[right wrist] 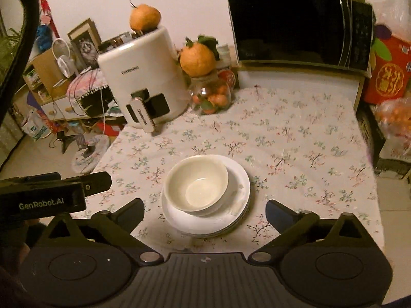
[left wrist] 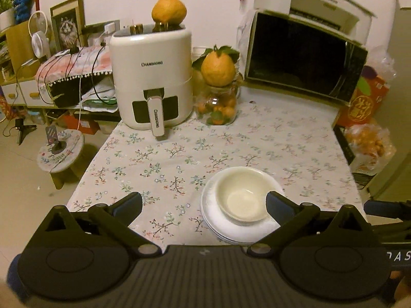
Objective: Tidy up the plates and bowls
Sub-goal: 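Open both tools and pull them back from the bowls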
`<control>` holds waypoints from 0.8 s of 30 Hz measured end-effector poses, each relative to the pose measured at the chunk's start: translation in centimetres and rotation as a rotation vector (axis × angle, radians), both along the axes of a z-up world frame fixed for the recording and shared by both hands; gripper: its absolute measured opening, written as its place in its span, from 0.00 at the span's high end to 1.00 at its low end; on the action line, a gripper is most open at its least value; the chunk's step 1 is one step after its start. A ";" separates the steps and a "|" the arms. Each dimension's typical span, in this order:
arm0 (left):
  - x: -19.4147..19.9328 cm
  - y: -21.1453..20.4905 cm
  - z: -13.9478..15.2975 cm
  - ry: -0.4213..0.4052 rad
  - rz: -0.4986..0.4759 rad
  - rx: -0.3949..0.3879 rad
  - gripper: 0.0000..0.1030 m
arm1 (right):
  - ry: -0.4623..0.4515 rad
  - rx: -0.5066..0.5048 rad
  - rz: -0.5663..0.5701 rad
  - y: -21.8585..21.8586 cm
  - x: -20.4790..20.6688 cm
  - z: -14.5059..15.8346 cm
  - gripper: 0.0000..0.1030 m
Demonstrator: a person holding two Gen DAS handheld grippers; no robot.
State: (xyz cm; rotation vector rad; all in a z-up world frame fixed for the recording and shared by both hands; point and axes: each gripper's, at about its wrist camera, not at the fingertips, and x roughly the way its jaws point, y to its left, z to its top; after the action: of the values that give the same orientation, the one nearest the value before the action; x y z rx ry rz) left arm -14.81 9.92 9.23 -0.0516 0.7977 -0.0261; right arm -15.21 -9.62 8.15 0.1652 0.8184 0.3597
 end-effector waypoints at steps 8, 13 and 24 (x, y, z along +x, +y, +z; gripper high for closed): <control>-2.5 -1.0 2.3 -0.039 -0.012 0.052 0.00 | -0.046 -0.024 -0.009 -1.2 -3.1 3.0 0.02; -3.2 -1.2 2.9 -0.043 -0.004 0.057 0.00 | -0.054 -0.023 -0.009 -1.4 -3.7 3.5 0.02; -5.2 -1.5 4.3 -0.107 0.004 0.084 0.00 | -0.084 -0.021 -0.004 -1.6 -5.3 5.1 0.02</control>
State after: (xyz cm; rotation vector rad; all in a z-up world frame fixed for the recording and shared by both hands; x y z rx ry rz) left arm -20.06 8.45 13.53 0.0277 0.6913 0.0087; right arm -20.51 -11.25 13.23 0.1310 0.7382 0.3513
